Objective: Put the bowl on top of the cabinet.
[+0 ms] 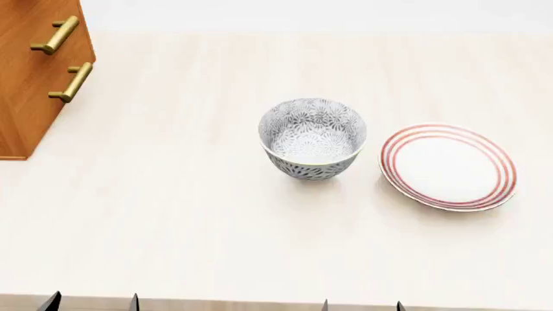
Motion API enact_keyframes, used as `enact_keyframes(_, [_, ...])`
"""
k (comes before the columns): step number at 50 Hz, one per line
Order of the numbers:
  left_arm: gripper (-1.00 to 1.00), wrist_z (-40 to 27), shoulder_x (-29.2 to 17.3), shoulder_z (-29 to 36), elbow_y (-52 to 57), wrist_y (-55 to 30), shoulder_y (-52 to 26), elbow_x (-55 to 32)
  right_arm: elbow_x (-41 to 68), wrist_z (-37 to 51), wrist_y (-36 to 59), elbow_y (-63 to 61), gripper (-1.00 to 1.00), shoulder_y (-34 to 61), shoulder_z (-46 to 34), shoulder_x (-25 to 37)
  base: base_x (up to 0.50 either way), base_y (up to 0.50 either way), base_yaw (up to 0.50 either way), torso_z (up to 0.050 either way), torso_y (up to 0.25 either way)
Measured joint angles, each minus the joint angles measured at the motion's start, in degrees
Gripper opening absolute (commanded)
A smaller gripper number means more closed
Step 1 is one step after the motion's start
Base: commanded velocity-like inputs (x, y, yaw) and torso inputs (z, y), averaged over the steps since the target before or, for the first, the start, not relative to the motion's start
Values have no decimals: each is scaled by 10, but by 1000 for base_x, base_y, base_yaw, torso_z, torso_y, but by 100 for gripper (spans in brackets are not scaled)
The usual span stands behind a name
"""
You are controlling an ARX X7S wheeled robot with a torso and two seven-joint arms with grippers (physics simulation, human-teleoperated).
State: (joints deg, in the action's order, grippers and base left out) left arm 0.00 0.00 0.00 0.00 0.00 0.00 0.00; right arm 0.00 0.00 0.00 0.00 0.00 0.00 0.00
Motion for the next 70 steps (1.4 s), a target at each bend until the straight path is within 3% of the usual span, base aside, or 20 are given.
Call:
enact_keyframes(33, [100, -45, -36, 42, -2, 7, 0, -33, 38, 36, -15, -9, 100, -7, -42, 37, 0, 4, 0, 0, 0])
enact_keyframes(70, [100, -73, -60, 70, -4, 12, -3, -59, 65, 66, -25, -8, 100, -4, -70, 60, 0, 234, 0, 0, 0])
